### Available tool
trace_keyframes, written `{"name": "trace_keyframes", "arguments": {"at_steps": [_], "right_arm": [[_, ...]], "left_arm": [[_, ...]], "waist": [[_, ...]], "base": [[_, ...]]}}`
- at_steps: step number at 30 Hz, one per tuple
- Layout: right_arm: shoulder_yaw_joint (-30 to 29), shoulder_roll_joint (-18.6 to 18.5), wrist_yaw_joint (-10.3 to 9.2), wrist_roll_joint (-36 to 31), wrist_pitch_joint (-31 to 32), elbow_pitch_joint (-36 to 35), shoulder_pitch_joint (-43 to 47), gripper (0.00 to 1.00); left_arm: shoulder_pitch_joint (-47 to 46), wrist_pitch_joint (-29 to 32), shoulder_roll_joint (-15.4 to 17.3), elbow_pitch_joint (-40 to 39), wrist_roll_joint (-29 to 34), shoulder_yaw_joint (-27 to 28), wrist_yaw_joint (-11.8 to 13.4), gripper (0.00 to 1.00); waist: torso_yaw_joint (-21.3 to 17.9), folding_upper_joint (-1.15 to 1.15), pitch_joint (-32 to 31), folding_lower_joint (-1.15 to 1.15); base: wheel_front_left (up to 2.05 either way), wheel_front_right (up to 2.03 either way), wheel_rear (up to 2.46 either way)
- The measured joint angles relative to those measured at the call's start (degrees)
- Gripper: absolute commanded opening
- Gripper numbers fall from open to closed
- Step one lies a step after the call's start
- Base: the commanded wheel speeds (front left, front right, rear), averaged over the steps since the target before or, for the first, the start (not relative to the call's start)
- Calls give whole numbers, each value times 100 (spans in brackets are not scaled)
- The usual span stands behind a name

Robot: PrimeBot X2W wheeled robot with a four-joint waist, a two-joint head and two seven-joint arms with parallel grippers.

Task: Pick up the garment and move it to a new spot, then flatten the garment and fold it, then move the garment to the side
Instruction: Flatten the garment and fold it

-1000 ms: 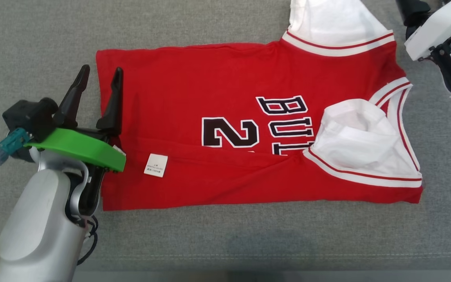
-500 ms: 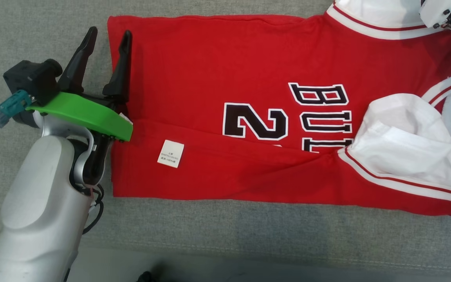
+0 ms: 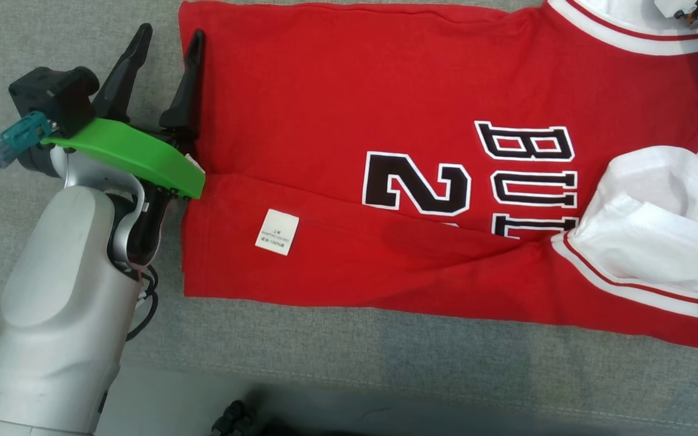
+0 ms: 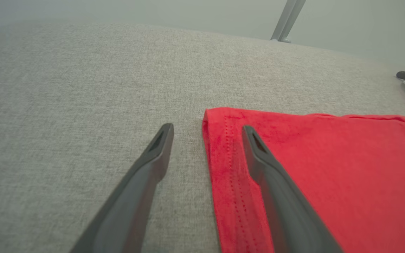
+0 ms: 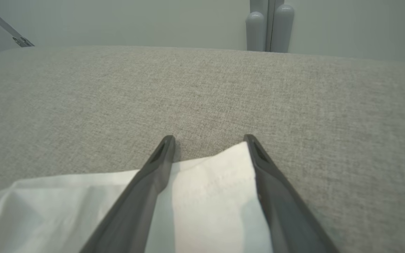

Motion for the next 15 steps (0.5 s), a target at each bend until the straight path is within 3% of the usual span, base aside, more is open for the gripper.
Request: {"name": "trace_keyframes", "arguments": {"at_steps": [6, 8, 12, 13, 15], "right_arm": [[67, 107, 0, 105, 60, 91, -98, 100], [121, 157, 0, 152, 102, 92, -129, 95], [265, 242, 0, 267, 160, 71, -182, 98], [288, 257, 0, 301, 160, 67, -182, 90], [345, 291, 0, 341, 163, 51, -186, 49]], "left_arm": [[-196, 89, -79, 209, -11, -49, -48, 100], [-243, 129, -103, 334, -46, -33, -56, 100], [-341, 190, -122, 557, -187, -8, -99, 100], [-386, 203, -121, 625, -188, 0, -99, 100], [-444, 213, -120, 710, -213, 21, -102, 100]], "waist": [[-43, 0, 0, 0], [-67, 0, -1, 0], [-117, 0, 2, 0], [-130, 0, 3, 0], [-156, 0, 4, 0]], "base": [[0, 0, 0], [0, 0, 0], [0, 0, 0], [0, 0, 0], [0, 0, 0]]}}
